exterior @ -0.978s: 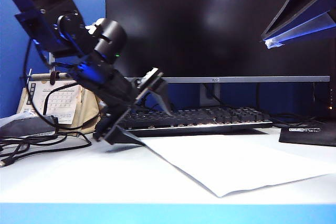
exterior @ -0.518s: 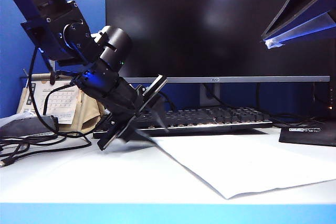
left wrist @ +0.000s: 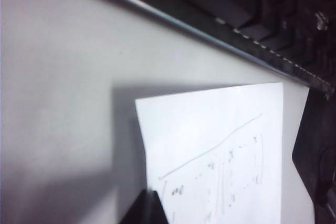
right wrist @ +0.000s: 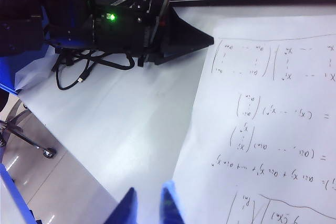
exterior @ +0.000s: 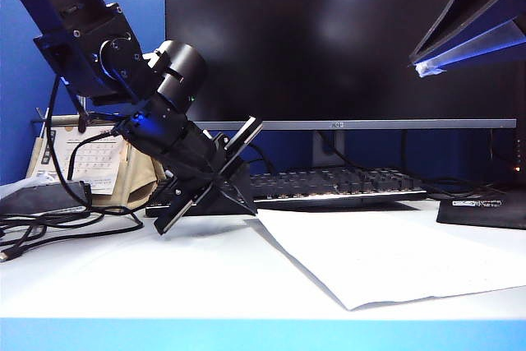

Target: Put a wrinkled paper upside down.

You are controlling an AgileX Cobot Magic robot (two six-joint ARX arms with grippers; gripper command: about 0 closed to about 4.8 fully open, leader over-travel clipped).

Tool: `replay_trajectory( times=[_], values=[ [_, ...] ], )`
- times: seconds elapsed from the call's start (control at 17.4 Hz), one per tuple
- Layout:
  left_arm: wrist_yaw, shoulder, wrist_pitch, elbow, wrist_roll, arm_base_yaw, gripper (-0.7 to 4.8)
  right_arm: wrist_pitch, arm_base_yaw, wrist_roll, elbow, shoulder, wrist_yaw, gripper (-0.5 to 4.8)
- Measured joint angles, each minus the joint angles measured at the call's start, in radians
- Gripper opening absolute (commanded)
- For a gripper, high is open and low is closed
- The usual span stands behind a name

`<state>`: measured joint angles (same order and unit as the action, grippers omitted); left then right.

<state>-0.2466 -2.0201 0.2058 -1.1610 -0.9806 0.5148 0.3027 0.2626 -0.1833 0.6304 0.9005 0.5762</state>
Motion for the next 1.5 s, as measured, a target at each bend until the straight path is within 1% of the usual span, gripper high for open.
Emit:
replay_trajectory(
  times=[0.17, 0.29, 0.35, 0.52, 0.58, 0.63, 0.69, 0.81, 0.86, 0.92, 1.09, 1.21, 1.27, 1.38, 1.44, 1.5],
  values=[
    [-0.006, 0.000, 0.020, 0.000, 0.022, 0.000, -0.06, 0.002, 0.000, 0.000, 0.000, 0.000, 0.000, 0.68],
    [-0.063, 0.000, 0.058, 0.000, 0.022, 0.000, -0.05, 0.002, 0.000, 0.000, 0.000, 0.000, 0.000, 0.68],
    [-0.119, 0.002, 0.091, 0.000, 0.023, 0.000, -0.05, 0.001, 0.000, 0.000, 0.000, 0.000, 0.000, 0.68],
    [-0.168, 0.017, 0.092, 0.000, 0.023, 0.000, -0.06, -0.011, 0.000, 0.000, 0.000, 0.000, -0.004, 0.68],
    [-0.177, 0.026, 0.097, 0.000, 0.023, 0.000, -0.05, -0.014, 0.000, 0.000, 0.000, 0.000, -0.027, 0.81],
    [-0.191, 0.040, 0.119, 0.000, 0.022, 0.000, -0.05, -0.013, 0.000, 0.000, 0.000, 0.000, -0.076, 0.98],
    [-0.205, 0.048, 0.133, 0.000, 0.021, 0.000, -0.05, -0.013, -0.001, 0.000, 0.000, 0.000, -0.103, 0.99],
    [-0.250, 0.063, 0.138, -0.016, 0.022, 0.000, -0.05, -0.013, -0.002, 0.000, 0.000, 0.000, -0.129, 0.99],
    [-0.289, 0.072, 0.138, -0.043, 0.026, 0.000, -0.05, -0.014, -0.002, 0.000, 0.000, 0.000, -0.131, 0.99],
    [-0.314, 0.084, 0.134, -0.070, 0.045, 0.000, -0.05, -0.015, -0.003, 0.000, 0.000, 0.000, -0.132, 0.99],
    [-0.327, 0.146, -0.028, -0.197, 0.218, 0.000, -0.05, -0.028, -0.032, 0.000, 0.000, -0.001, -0.138, 0.99],
    [-0.327, 0.166, -0.126, -0.245, 0.296, 0.000, -0.05, -0.029, -0.061, 0.000, 0.000, 0.000, -0.138, 0.99],
    [-0.327, 0.188, -0.233, -0.300, 0.384, 0.000, -0.05, -0.029, -0.089, 0.000, 0.000, 0.000, -0.131, 0.99],
    [-0.320, 0.217, -0.370, -0.415, 0.518, 0.000, -0.05, -0.028, -0.093, 0.000, 0.000, 0.000, -0.134, 0.99],
    [-0.313, 0.231, -0.417, -0.457, 0.566, 0.000, -0.05, -0.027, -0.093, 0.000, 0.000, 0.001, -0.134, 0.99],
    [-0.309, 0.234, -0.479, -0.532, 0.606, 0.000, -0.05, -0.027, -0.091, 0.000, 0.000, 0.007, -0.134, 0.99]
  ],
)
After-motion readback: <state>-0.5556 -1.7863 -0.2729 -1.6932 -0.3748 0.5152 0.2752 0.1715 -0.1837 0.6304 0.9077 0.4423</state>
